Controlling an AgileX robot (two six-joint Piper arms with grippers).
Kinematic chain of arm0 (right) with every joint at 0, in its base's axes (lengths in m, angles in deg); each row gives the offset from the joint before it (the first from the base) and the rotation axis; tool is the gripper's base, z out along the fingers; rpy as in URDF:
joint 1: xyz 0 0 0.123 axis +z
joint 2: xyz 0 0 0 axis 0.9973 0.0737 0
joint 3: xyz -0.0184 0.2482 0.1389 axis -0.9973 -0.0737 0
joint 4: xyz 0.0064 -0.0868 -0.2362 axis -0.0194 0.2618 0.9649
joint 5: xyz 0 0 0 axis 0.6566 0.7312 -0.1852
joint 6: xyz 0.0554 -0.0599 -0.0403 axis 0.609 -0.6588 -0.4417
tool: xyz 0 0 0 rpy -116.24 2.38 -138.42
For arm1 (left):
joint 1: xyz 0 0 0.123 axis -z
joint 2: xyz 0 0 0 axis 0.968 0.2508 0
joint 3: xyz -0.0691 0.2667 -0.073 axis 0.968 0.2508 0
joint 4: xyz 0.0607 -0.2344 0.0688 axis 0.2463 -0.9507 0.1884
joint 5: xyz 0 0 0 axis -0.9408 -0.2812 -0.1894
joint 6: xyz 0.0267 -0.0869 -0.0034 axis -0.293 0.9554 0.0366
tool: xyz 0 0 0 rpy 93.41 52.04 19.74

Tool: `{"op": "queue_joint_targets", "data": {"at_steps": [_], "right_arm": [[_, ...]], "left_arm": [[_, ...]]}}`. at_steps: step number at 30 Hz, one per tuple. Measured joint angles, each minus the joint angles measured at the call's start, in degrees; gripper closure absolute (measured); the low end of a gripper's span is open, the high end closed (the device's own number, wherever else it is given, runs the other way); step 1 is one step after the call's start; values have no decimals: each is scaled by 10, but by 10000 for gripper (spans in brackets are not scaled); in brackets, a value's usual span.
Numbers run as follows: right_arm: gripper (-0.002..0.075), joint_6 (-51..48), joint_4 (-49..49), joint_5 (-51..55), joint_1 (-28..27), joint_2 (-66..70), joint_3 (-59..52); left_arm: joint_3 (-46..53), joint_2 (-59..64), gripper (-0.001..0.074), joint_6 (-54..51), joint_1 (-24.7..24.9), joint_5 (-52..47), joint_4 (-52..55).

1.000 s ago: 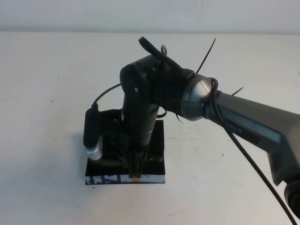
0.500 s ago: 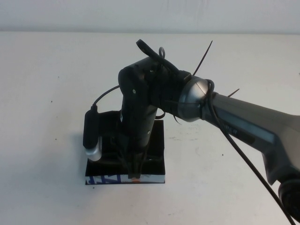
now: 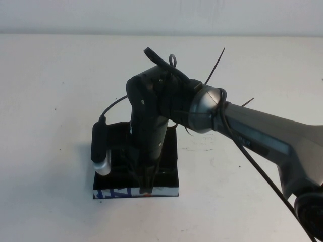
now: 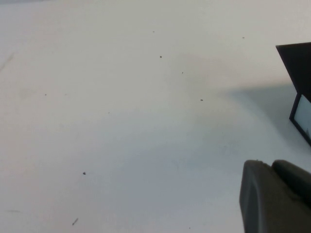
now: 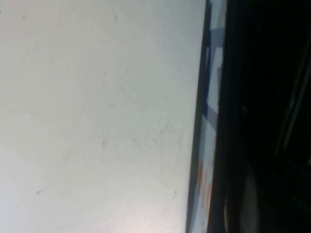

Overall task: Return glasses to glasses case
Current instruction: Place the glasses in the glasses case

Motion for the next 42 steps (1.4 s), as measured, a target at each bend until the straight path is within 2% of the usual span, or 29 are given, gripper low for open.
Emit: {"op": "queue_joint_targets", "data": {"at_steps": [2,6,10,18,25,29,35,42], "right_arm": [[686,0,0,0,0,0,0],[579,0,0,0,0,0,0],[522,0,1,0,0,0,1],[509,8,11,0,0,-25,20],[510,120,54,1,0,-85,-3],[540,137,62,1,0,-151,-94],[704,210,90,-25,-9,-240,-202],[736,250,91,-70,-30,-245,-208]], "left_arm": [[0,0,735,0,0,0,0],[0,0,735,0,0,0,0],[0,0,735,0,0,0,0],[0,0,734,0,0,0,0],[0,0,734,0,0,0,0],[0,0,734,0,0,0,0],[0,0,734,0,0,0,0],[0,0,734,0,0,0,0]]}}
